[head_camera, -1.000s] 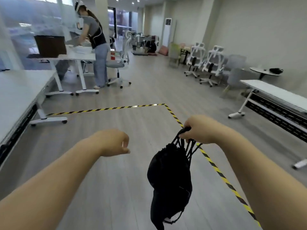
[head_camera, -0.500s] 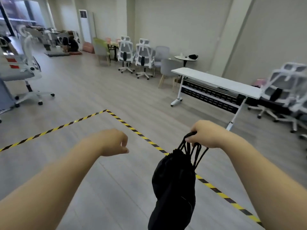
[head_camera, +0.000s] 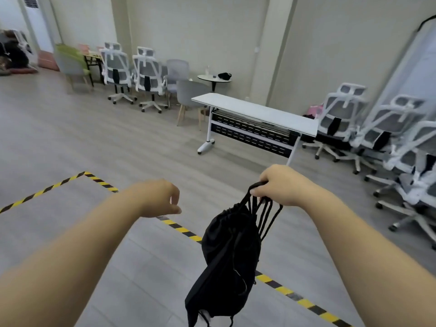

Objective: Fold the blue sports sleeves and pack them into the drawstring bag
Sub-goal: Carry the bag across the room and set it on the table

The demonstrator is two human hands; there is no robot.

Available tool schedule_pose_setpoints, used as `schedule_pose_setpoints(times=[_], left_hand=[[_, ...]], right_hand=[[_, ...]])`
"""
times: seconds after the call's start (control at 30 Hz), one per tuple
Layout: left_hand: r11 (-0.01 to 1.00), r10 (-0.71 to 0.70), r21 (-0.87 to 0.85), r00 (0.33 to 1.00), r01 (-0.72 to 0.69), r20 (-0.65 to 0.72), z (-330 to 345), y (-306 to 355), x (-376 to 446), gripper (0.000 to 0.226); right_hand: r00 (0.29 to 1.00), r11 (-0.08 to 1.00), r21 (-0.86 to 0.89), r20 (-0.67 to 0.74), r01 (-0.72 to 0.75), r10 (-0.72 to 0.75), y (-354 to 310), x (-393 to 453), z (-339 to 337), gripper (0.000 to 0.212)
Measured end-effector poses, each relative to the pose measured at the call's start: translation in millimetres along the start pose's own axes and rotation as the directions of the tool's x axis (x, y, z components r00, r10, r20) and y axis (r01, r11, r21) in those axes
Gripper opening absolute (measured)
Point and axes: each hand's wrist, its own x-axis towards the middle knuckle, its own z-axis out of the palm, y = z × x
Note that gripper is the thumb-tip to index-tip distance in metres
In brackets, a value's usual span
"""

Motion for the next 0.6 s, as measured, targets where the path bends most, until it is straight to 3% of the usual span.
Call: schedule_pose_setpoints(times=[0.3,0.6], left_hand=[[0.998,0.021,-0.054,1.000,-0.020,0.016,-44.1,21.7,166.6,0.027],[0.998,0.046,-0.033,0.997,-0.044,0.067,-71.3,-5.9,367.7,0.027]], right_hand=[[0.999,0.999,0.022,0.000,-0.032,0.032,71.1,154.1,-56.6,0.030],[0.992,0.993,-0.005,-0.033,-0.121,0.121,127.8,326.9,-88.2,0.031]])
